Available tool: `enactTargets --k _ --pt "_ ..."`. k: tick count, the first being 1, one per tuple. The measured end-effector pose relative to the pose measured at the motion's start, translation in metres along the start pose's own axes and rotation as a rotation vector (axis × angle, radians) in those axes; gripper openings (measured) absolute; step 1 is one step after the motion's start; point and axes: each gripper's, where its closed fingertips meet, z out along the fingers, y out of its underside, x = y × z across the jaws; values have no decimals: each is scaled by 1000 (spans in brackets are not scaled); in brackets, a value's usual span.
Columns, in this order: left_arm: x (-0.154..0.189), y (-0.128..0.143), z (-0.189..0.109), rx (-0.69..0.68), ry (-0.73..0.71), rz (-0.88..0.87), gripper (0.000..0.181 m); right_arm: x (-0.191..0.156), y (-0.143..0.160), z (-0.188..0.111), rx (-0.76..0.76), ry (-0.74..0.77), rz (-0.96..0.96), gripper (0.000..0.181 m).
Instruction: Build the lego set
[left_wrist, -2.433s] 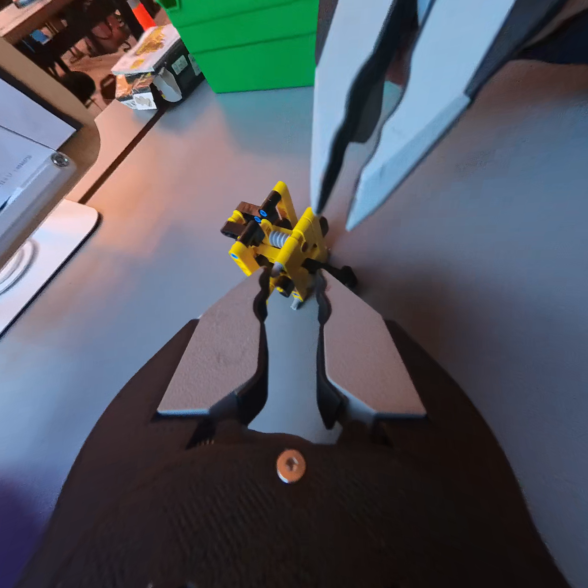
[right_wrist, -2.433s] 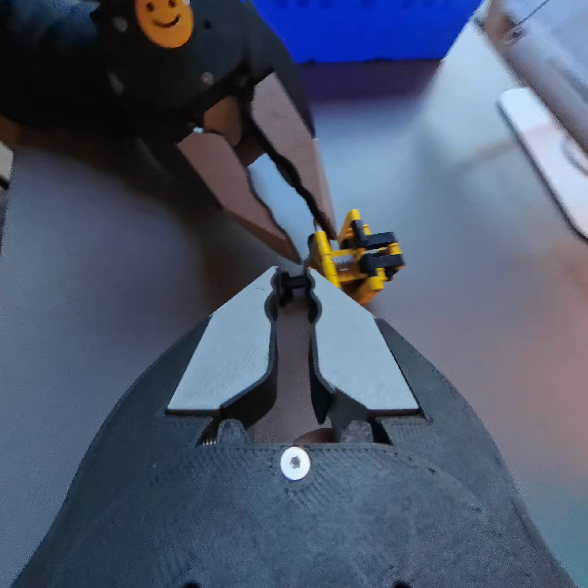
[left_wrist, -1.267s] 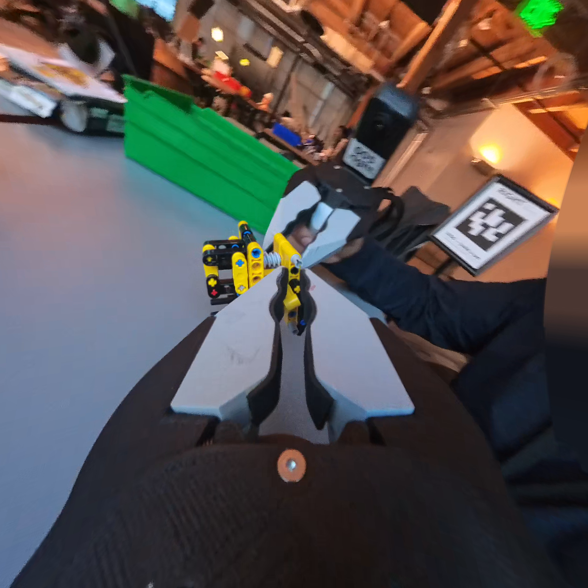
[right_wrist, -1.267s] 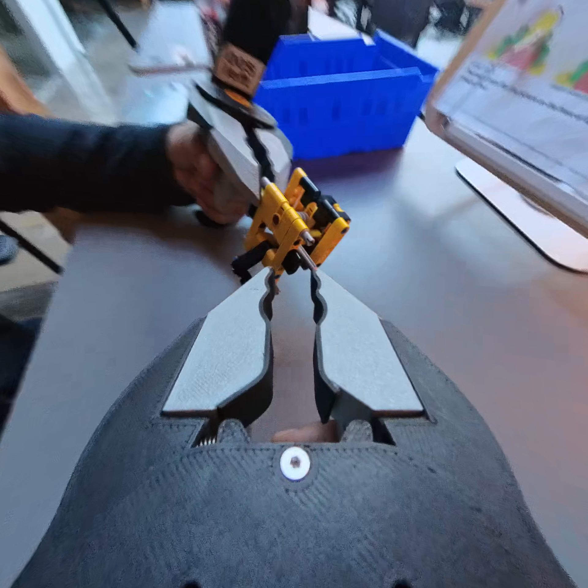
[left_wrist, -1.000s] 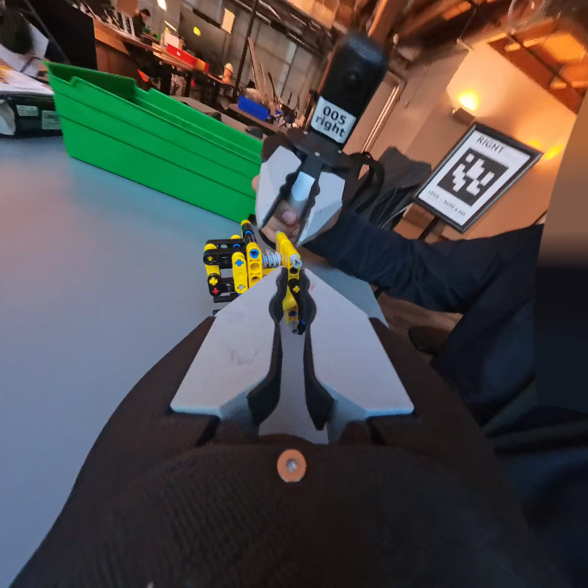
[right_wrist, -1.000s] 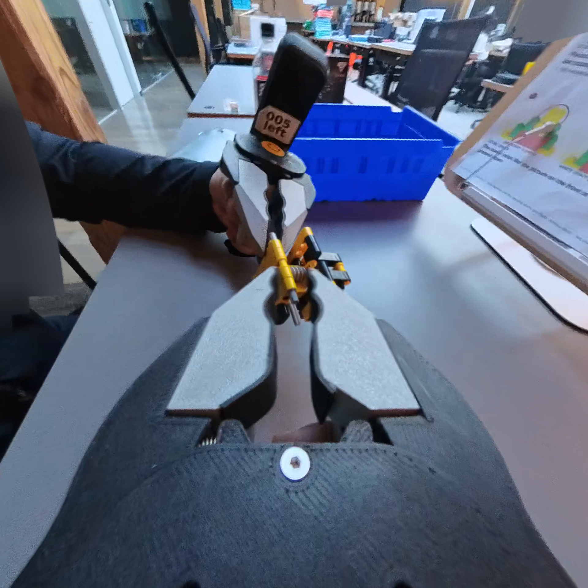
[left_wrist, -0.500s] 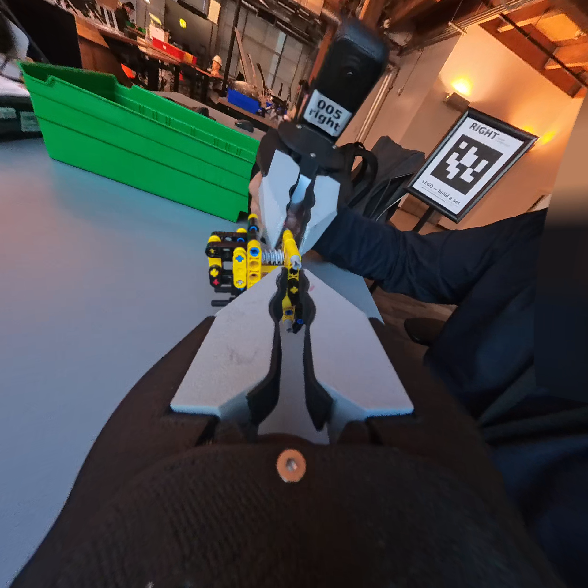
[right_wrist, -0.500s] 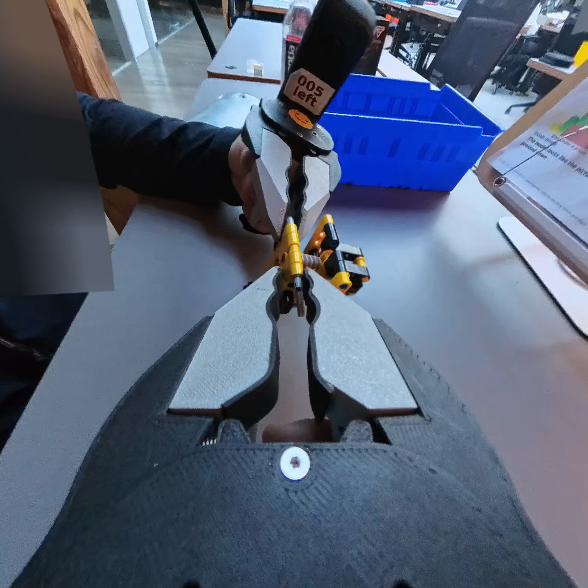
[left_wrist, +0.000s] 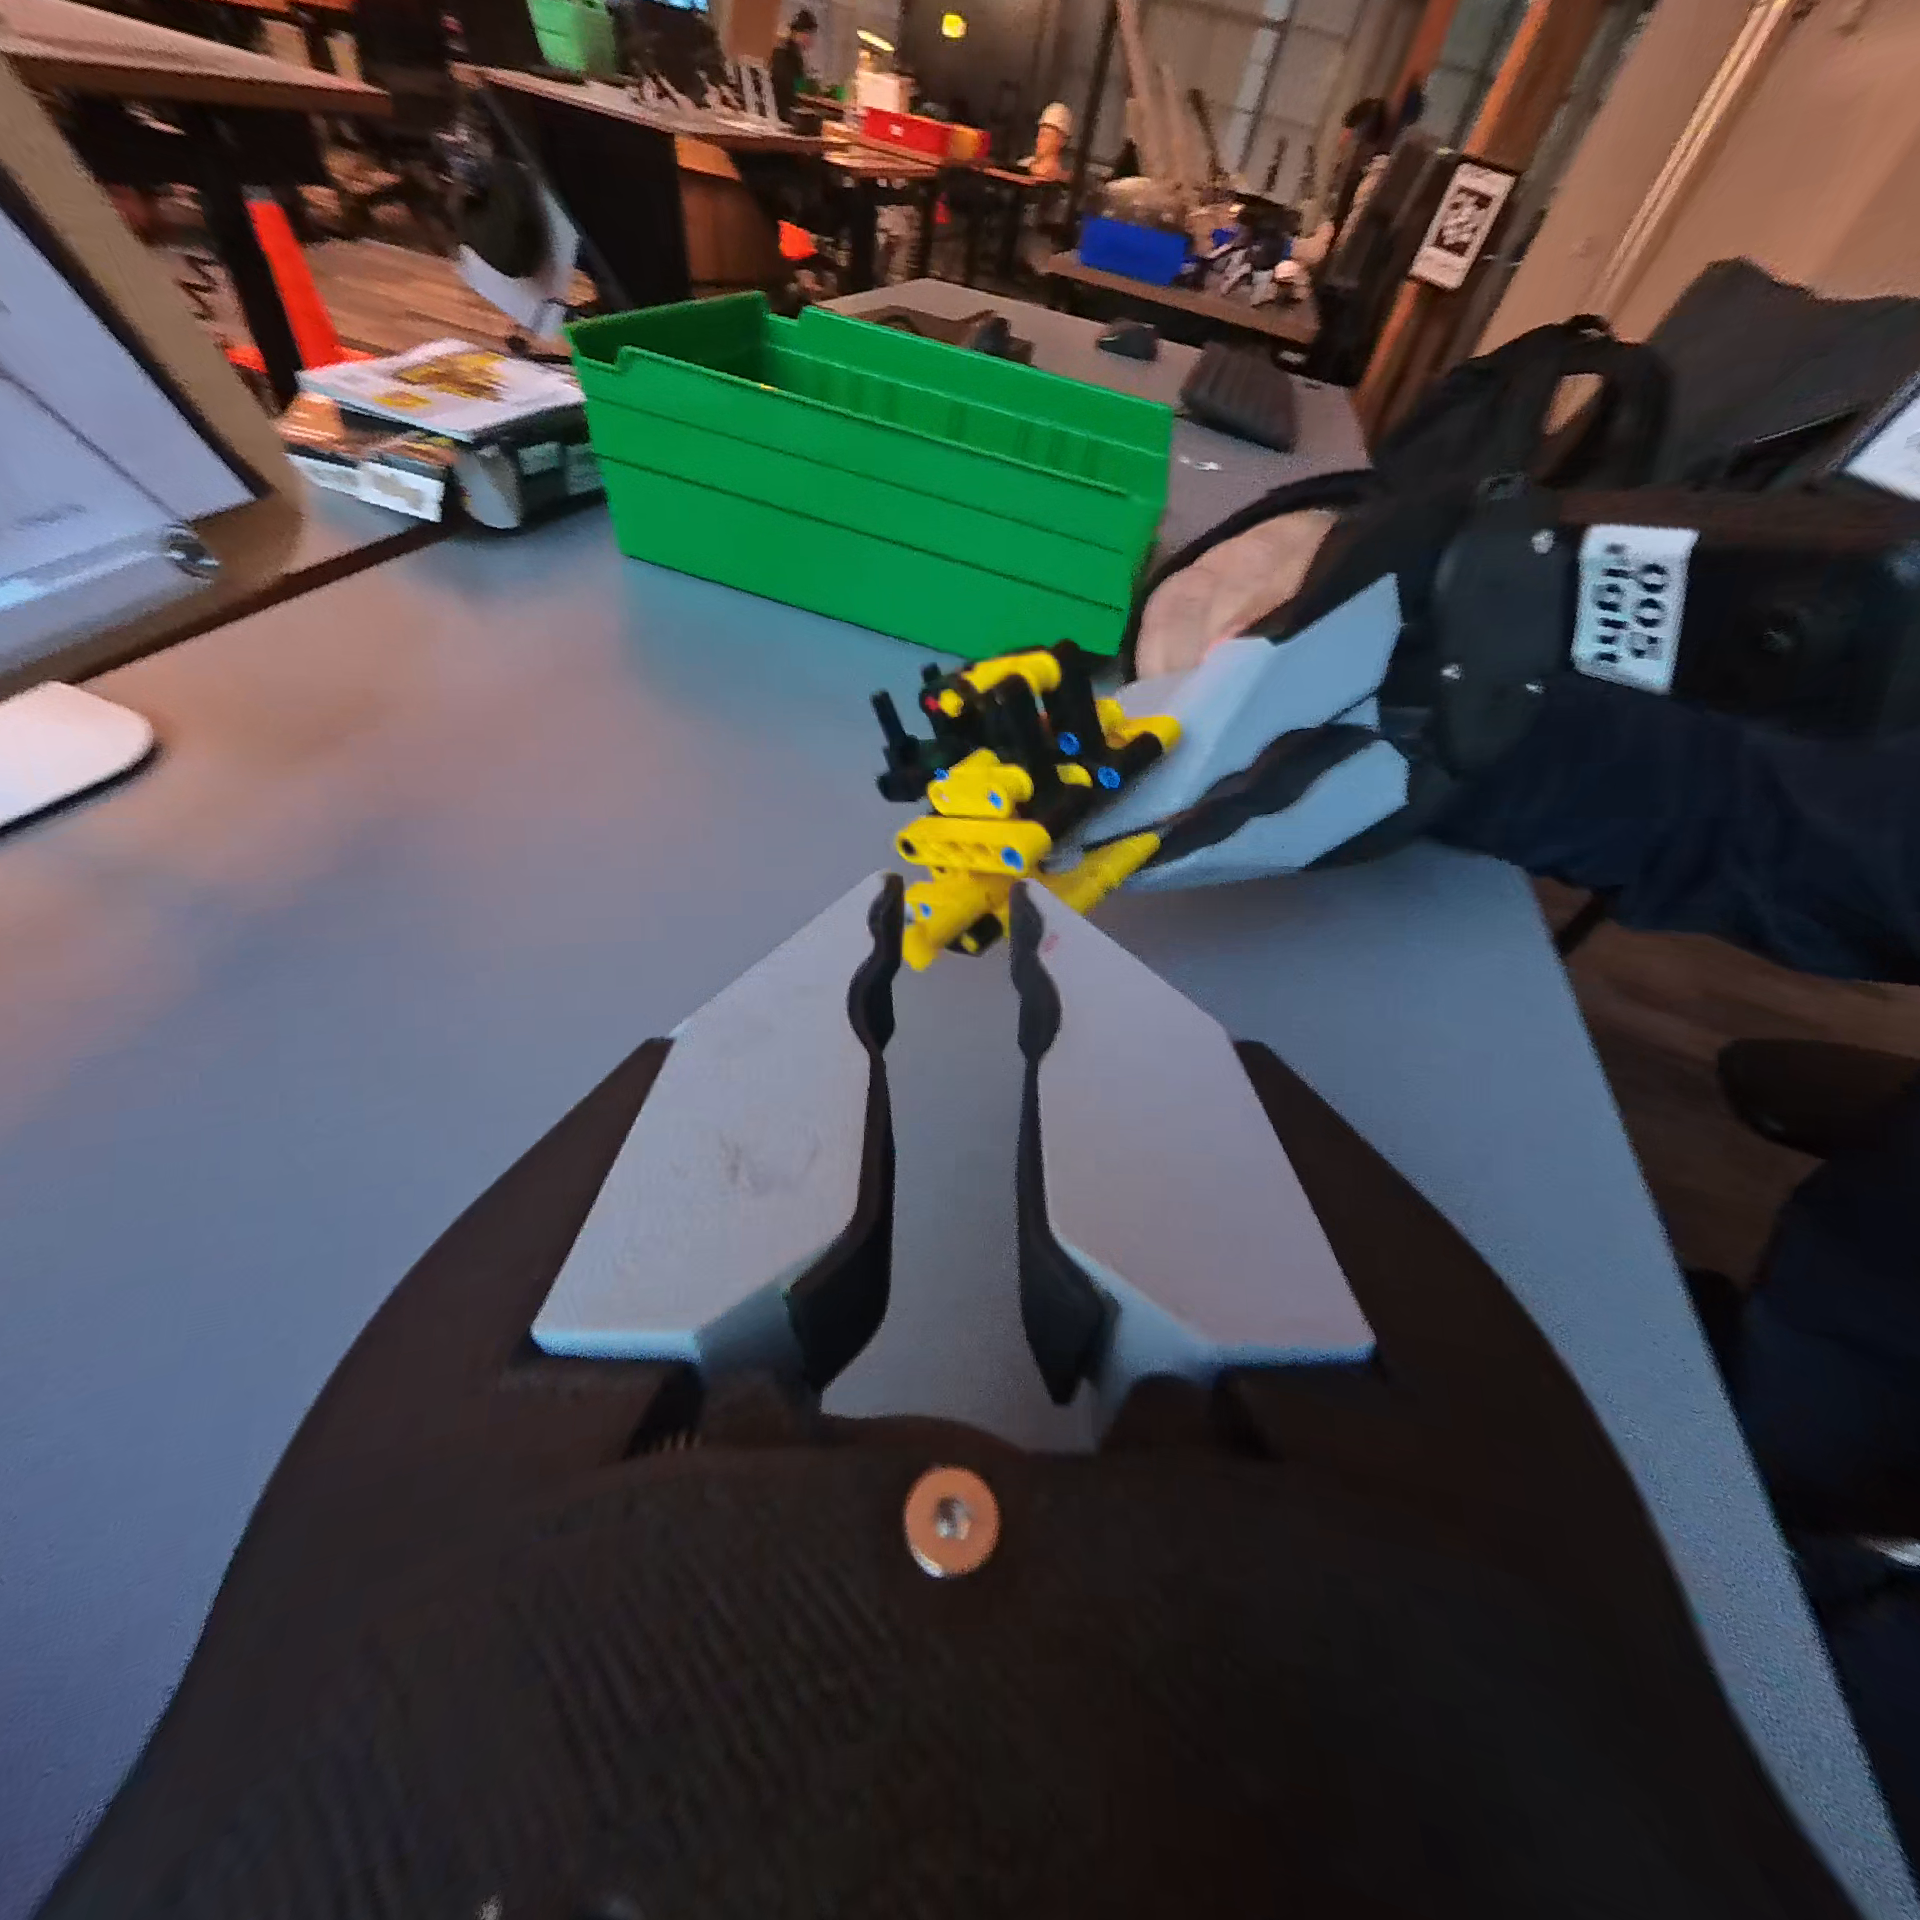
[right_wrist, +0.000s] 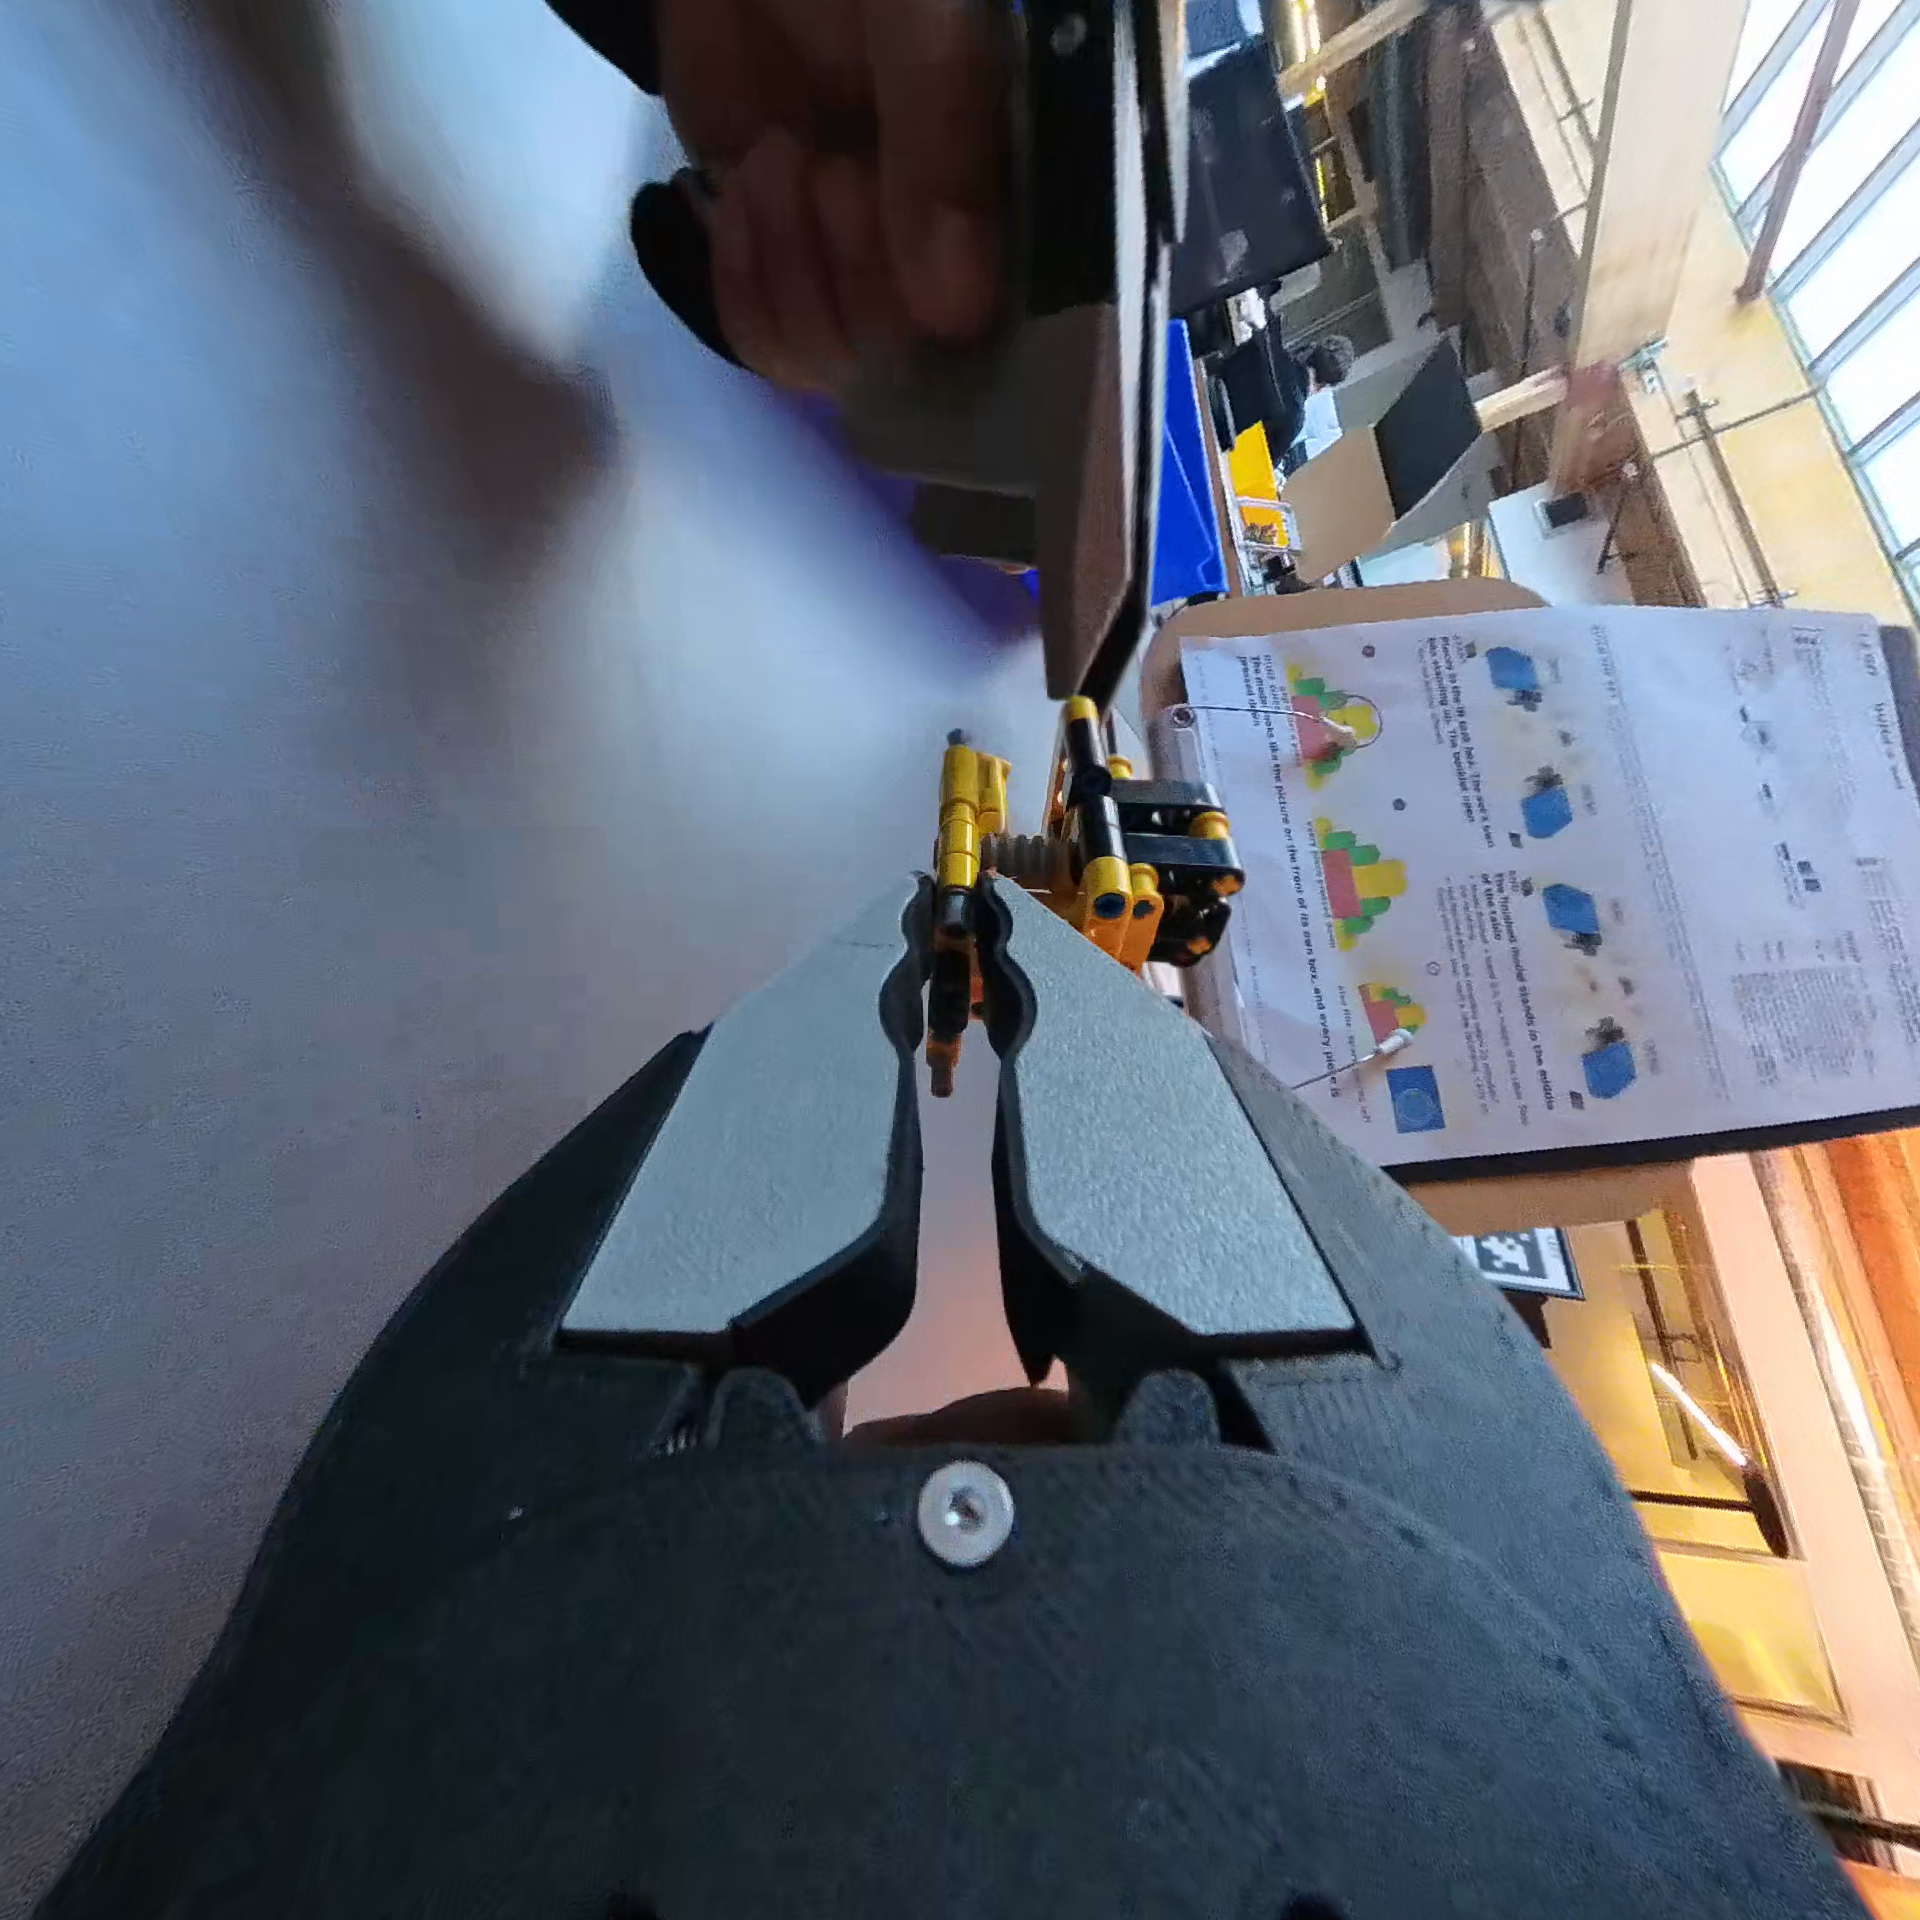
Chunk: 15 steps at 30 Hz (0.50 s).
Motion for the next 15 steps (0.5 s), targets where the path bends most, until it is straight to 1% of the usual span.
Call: enactTargets --k 2,4,7,8,9,10,11,14,15 --pt "-5 3 1 -26 -55 66 17 -3 1 2 -4 -11 -1 4" --pt "-4 7 4 -58 -100 192 19 -6 -1 2 23 -38 53 5" --pt "13 8 12 -60 -96 340 18 -9 -7 1 79 -100 145 4" --pt "17 9 14 -60 -89 352 18 -10 -8 0 94 -120 179 4" --pt "19 10 16 -69 -91 351 24 -11 -10 -1 114 -146 223 4" --pt "17 11 17 -82 -106 359 19 -11 -11 -3 138 -178 279 4" --pt "11 11 15 -93 -141 369 9 -9 -11 -4 158 -201 346 4" --pt "-6 4 8 -104 -237 276 9 1 -6 -7 198 -268 544 4" --pt "-4 1 6 -92 -231 283 9 4 -4 -8 212 -291 612 4"
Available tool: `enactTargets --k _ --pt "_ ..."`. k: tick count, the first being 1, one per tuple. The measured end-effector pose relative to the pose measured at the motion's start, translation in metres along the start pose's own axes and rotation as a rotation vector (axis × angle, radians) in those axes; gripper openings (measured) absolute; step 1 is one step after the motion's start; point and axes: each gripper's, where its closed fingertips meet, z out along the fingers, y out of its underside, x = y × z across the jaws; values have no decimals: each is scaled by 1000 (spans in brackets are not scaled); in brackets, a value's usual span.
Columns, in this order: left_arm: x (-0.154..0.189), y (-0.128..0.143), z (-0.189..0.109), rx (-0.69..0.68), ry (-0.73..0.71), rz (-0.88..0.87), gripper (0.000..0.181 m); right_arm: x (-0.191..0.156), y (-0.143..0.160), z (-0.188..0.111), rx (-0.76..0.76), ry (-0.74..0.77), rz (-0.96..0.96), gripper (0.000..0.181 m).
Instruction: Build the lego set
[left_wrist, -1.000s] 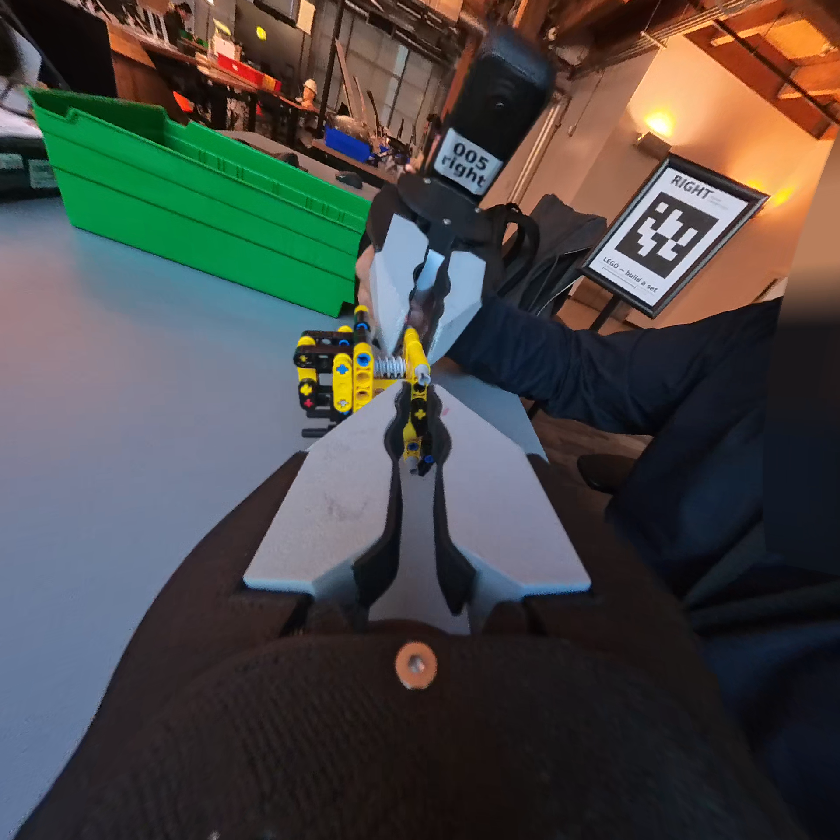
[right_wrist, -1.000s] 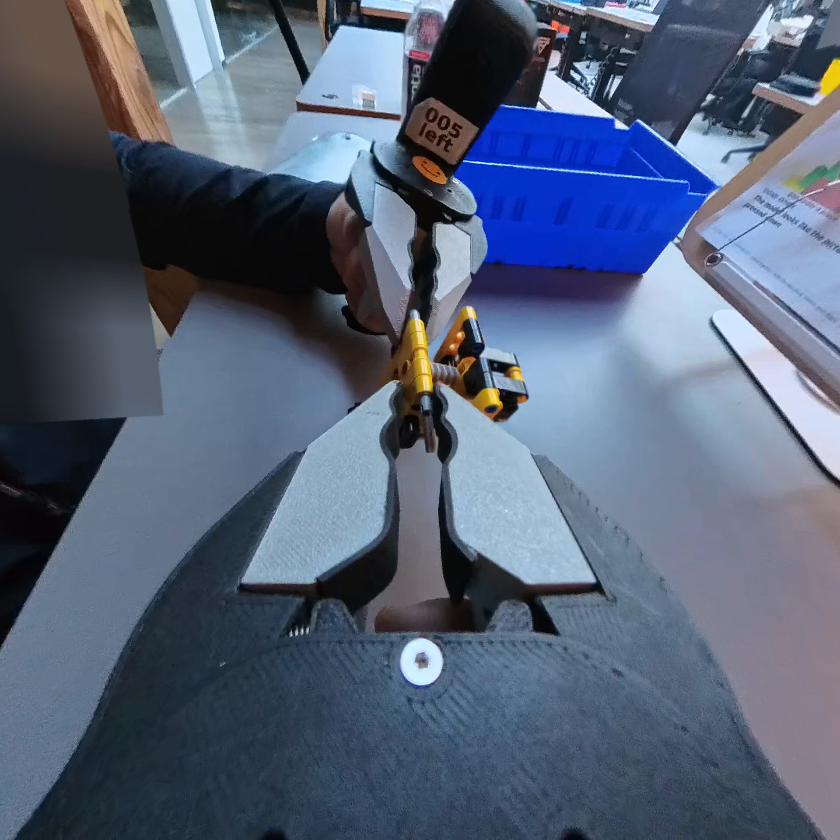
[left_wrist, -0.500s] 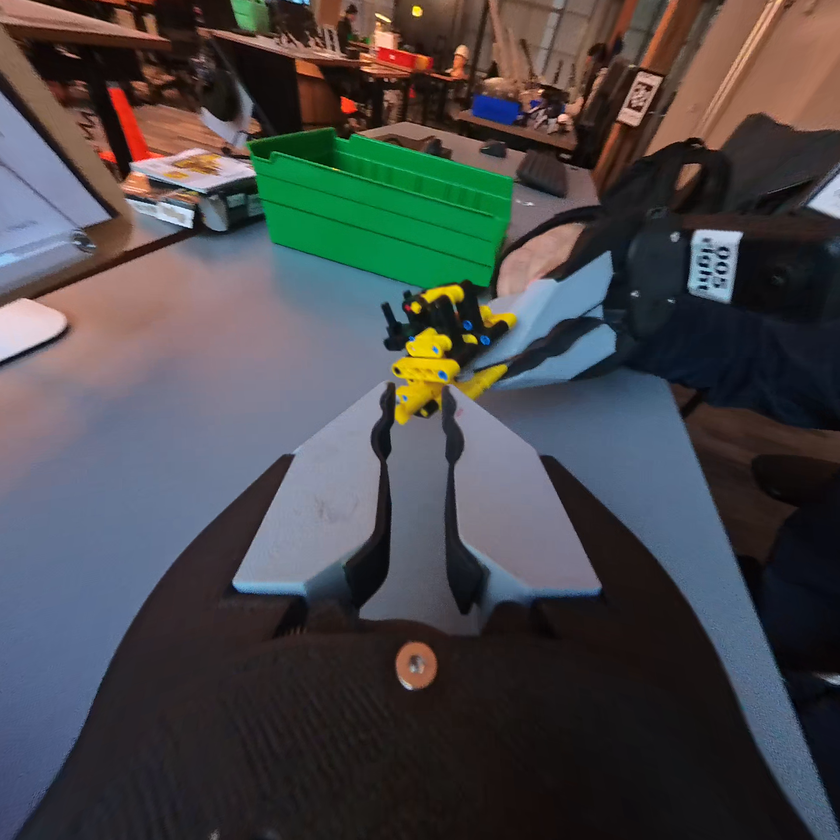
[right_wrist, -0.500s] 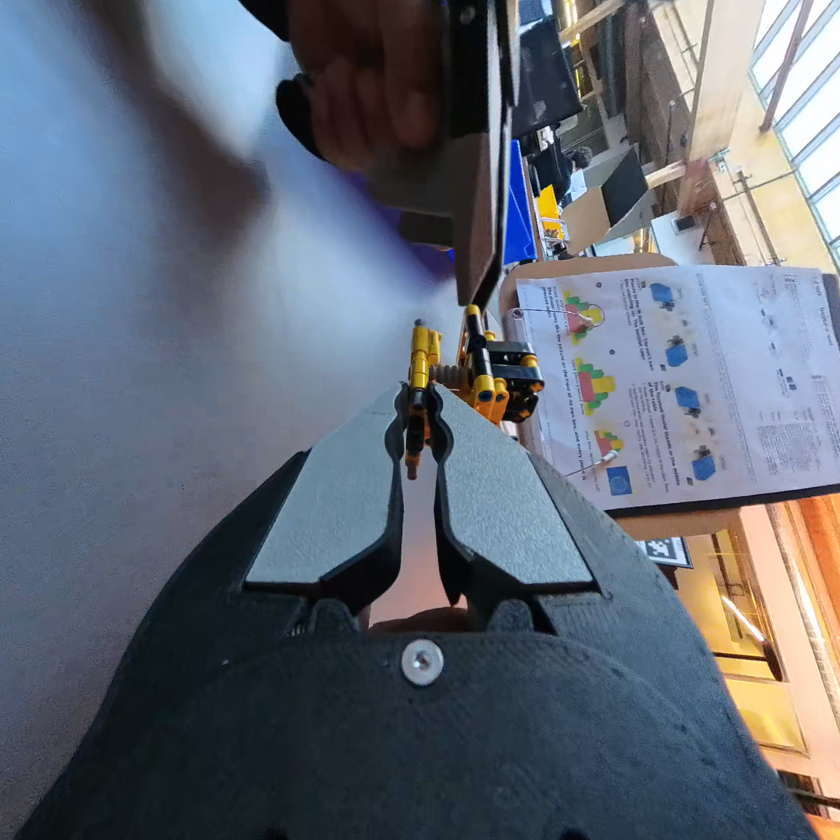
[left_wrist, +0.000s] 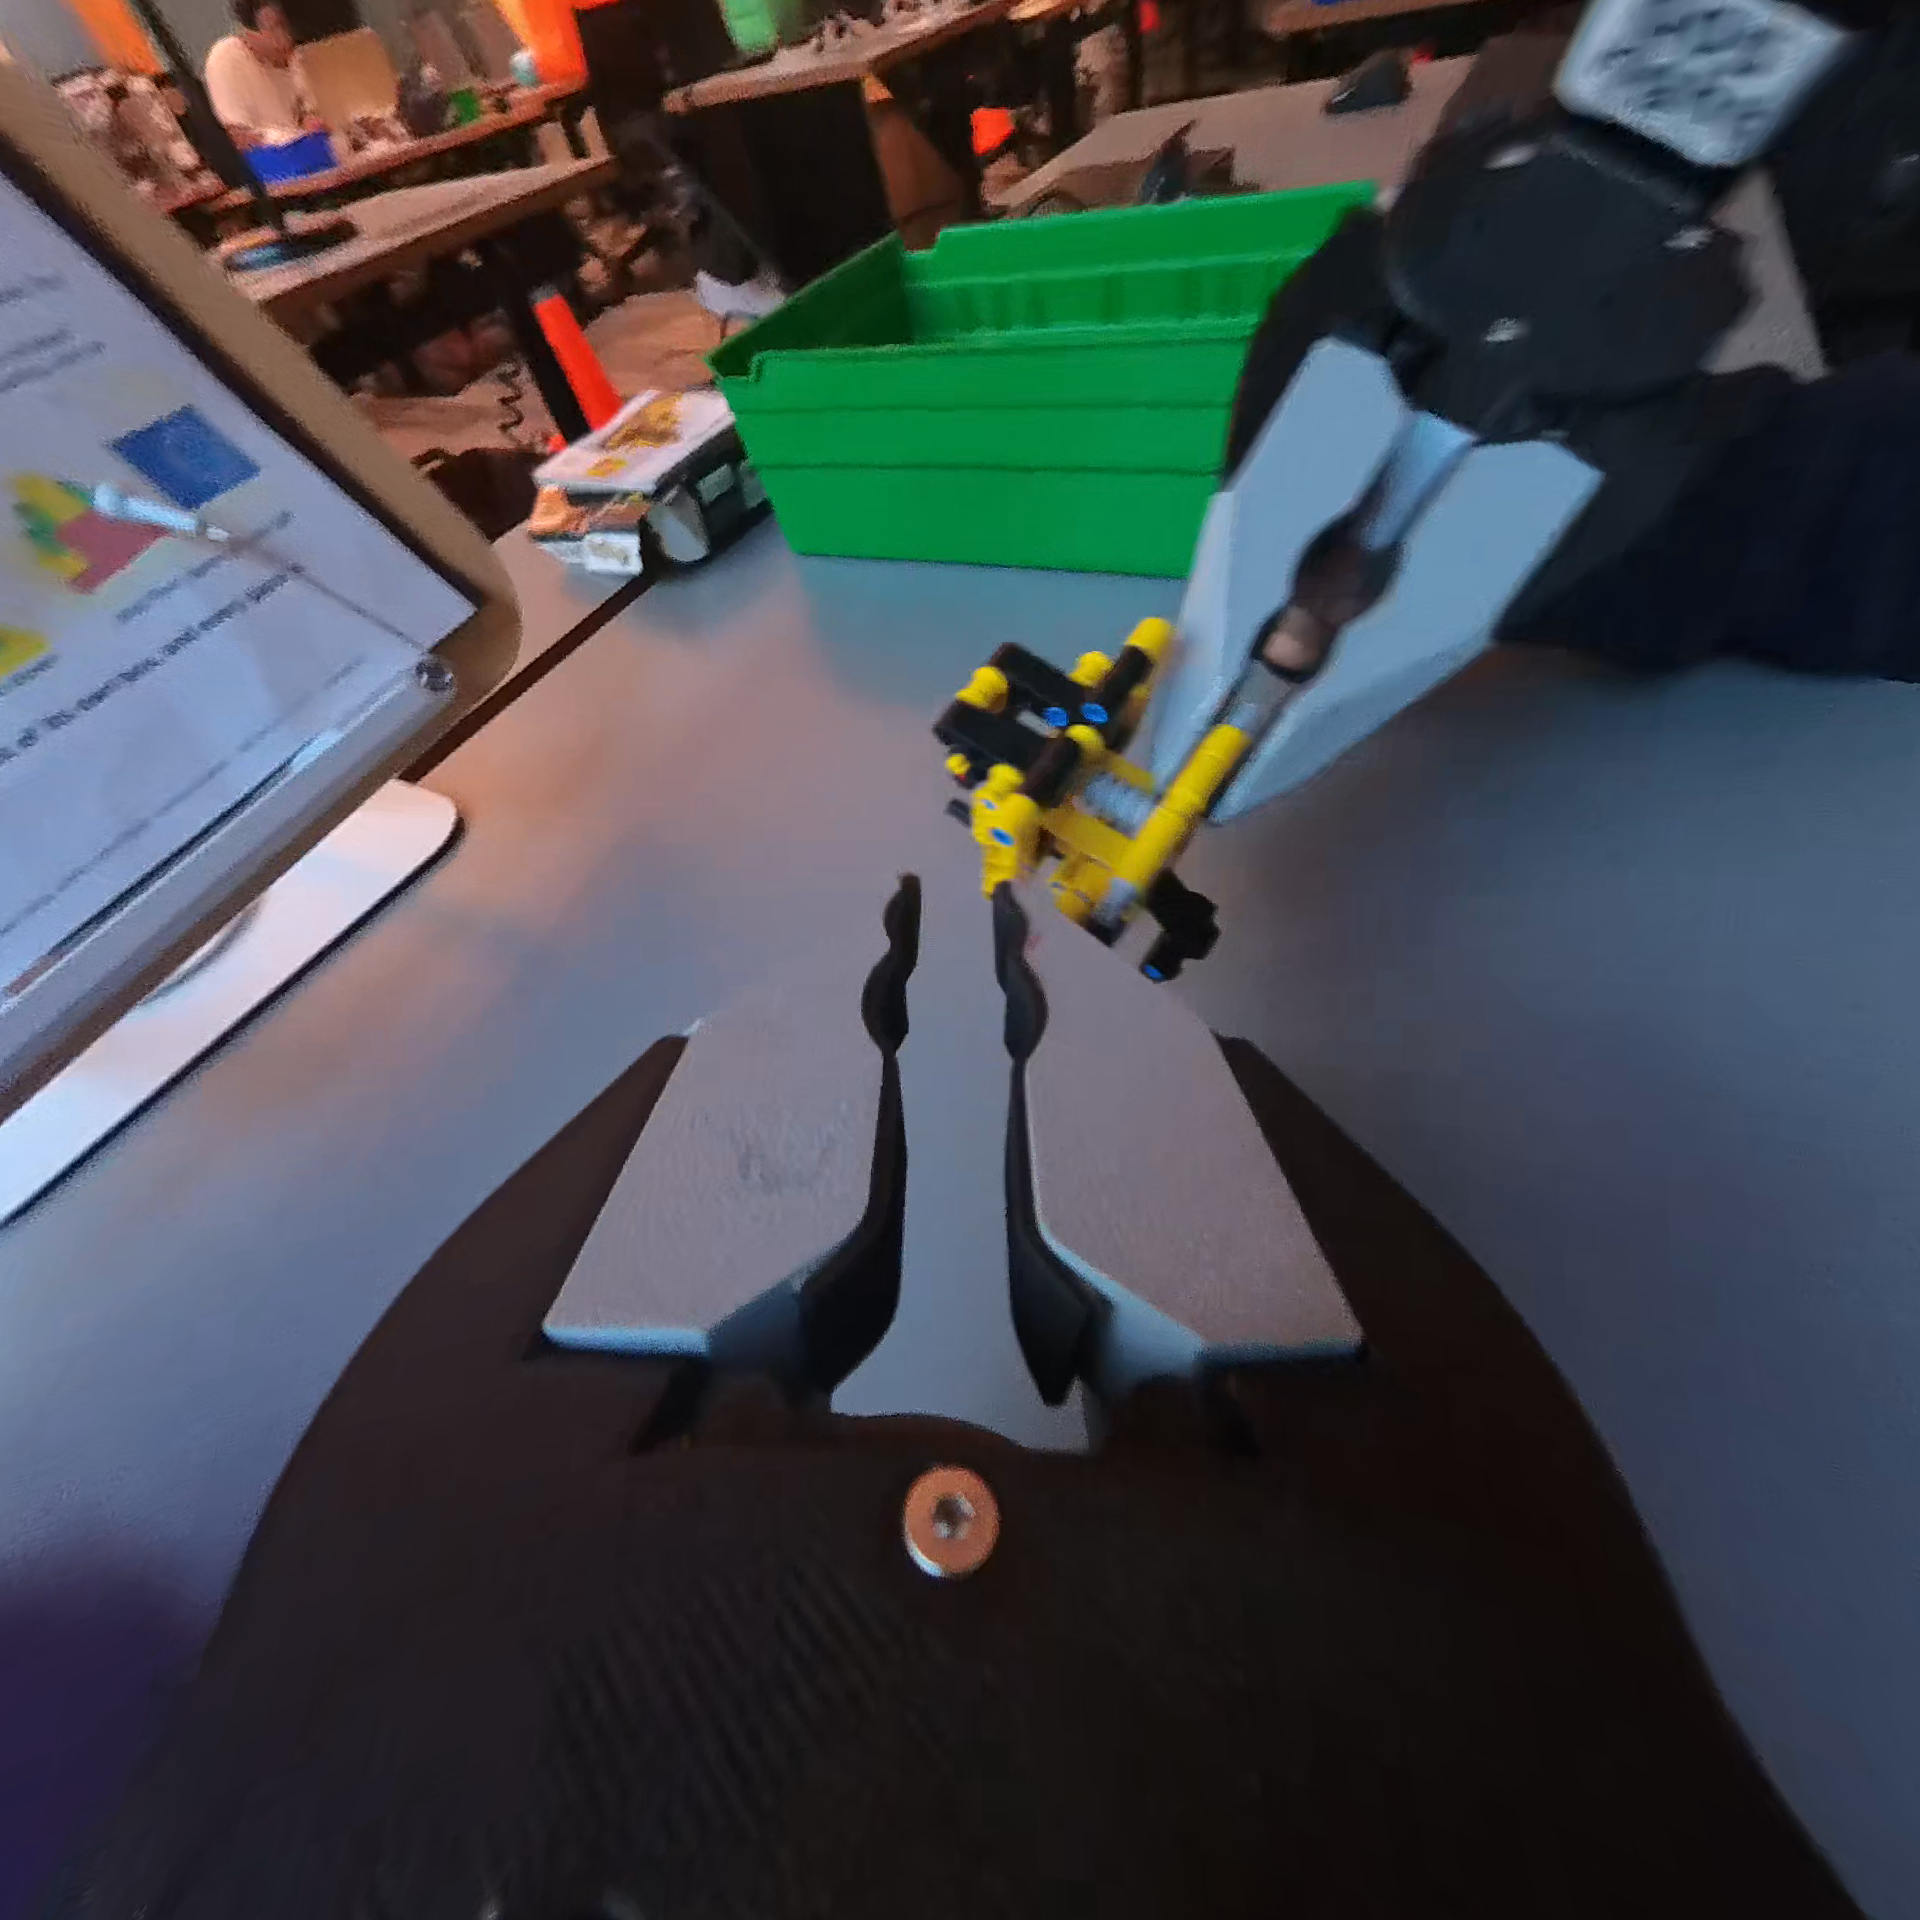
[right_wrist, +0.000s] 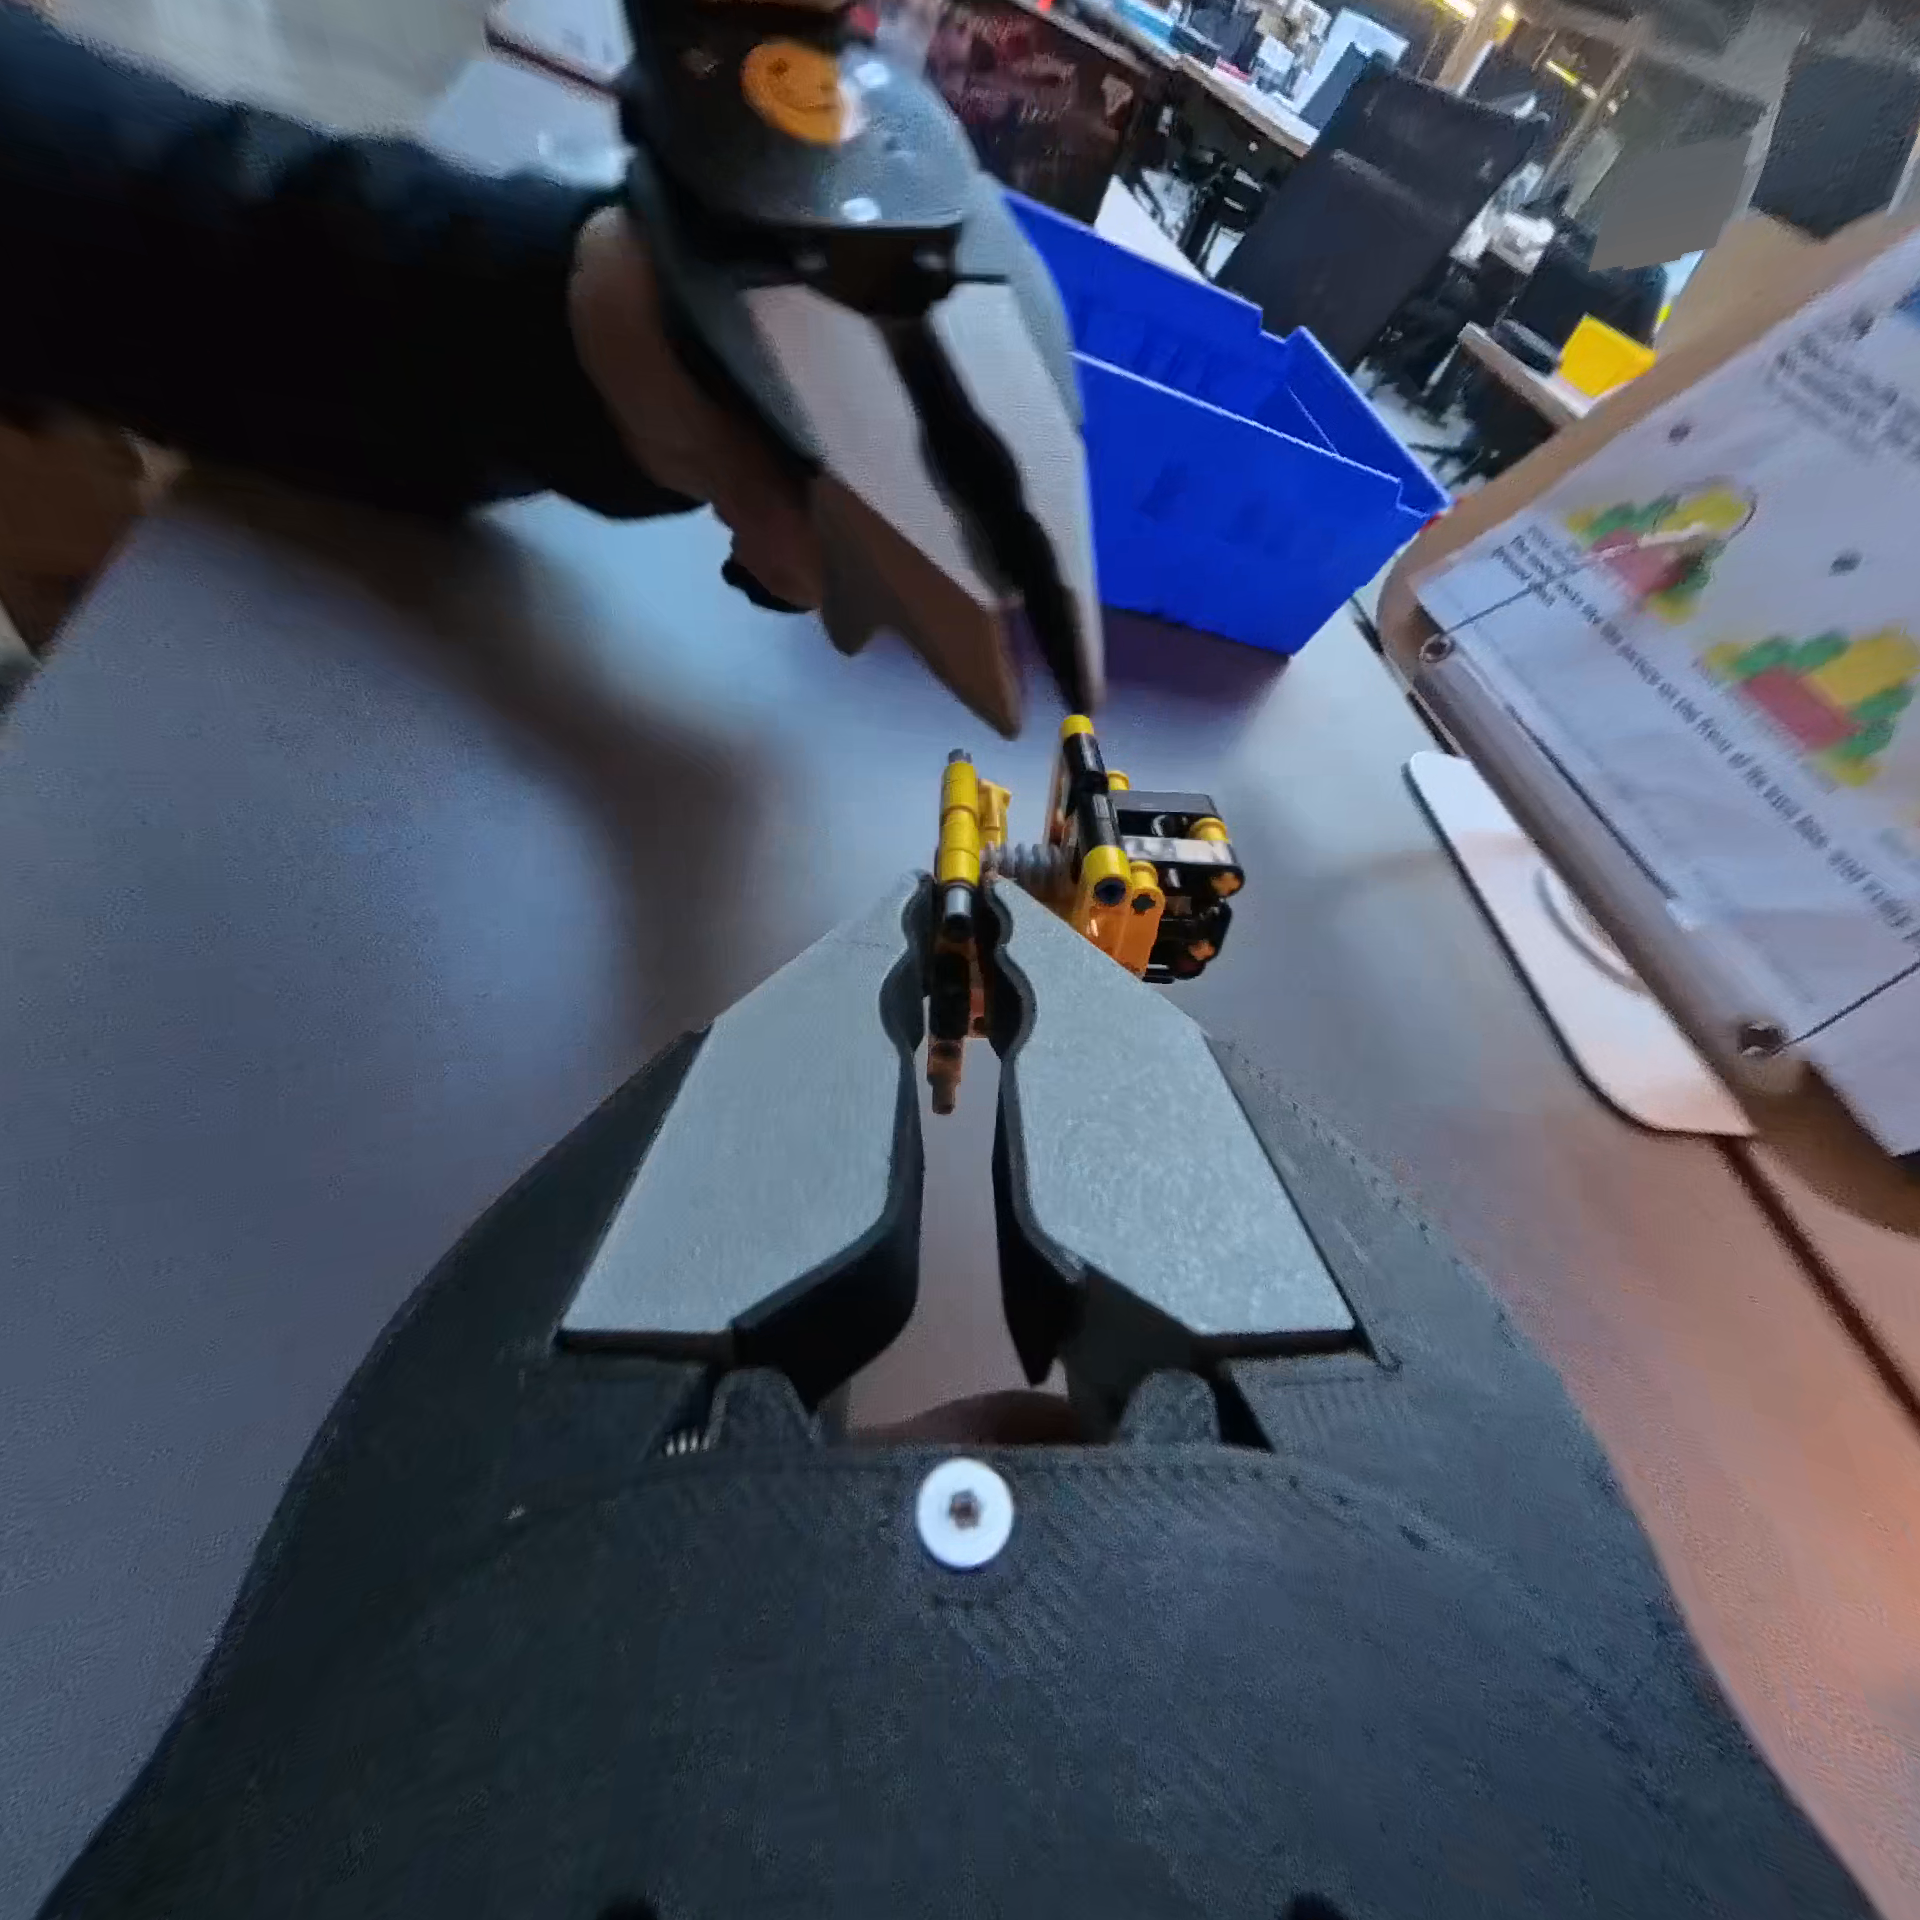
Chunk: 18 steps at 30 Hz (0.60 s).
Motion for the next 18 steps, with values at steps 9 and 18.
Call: enactTargets --k 9,18 --pt "52 14 15 -60 179 129 14 -14 2 3 51 -253 357 4" --pt "60 10 14 -27 330 -126 22 -16 -2 1 73 -297 425 4"
